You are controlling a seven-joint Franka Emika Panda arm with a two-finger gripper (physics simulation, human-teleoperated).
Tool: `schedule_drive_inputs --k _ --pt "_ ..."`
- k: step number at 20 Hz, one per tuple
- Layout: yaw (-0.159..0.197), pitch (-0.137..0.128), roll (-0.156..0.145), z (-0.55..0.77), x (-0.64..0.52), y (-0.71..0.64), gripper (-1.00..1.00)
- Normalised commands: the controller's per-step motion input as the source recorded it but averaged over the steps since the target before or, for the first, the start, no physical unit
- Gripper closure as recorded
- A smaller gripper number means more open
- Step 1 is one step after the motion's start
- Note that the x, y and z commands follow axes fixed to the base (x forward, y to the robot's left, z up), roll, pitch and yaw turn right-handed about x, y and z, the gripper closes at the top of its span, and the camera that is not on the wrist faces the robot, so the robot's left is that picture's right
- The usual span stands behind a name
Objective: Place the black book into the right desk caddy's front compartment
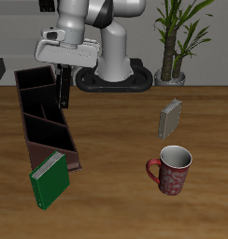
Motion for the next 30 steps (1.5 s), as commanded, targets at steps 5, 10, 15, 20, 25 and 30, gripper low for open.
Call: schedule_drive_inputs --k 5,10,15,20,25,30 --pt "0.040 0.002 -0.032 -0.07 -0.09 -0.18 1.00" --pt "0.024 -0.004 -0.028 -0.04 -0.02 -0.14 1.00" --pt "-0.007 0.031 -0.010 -0.13 -0.02 -0.05 1.00" --pt "0.013 0.017 0.005 -0.17 -0.02 0.00 1.00" --pt "-0.034 0.029 -0.023 -0.16 0.01 -0.15 1.00" --pt "-0.017 0.034 0.004 -0.19 0.02 0.01 1.00"
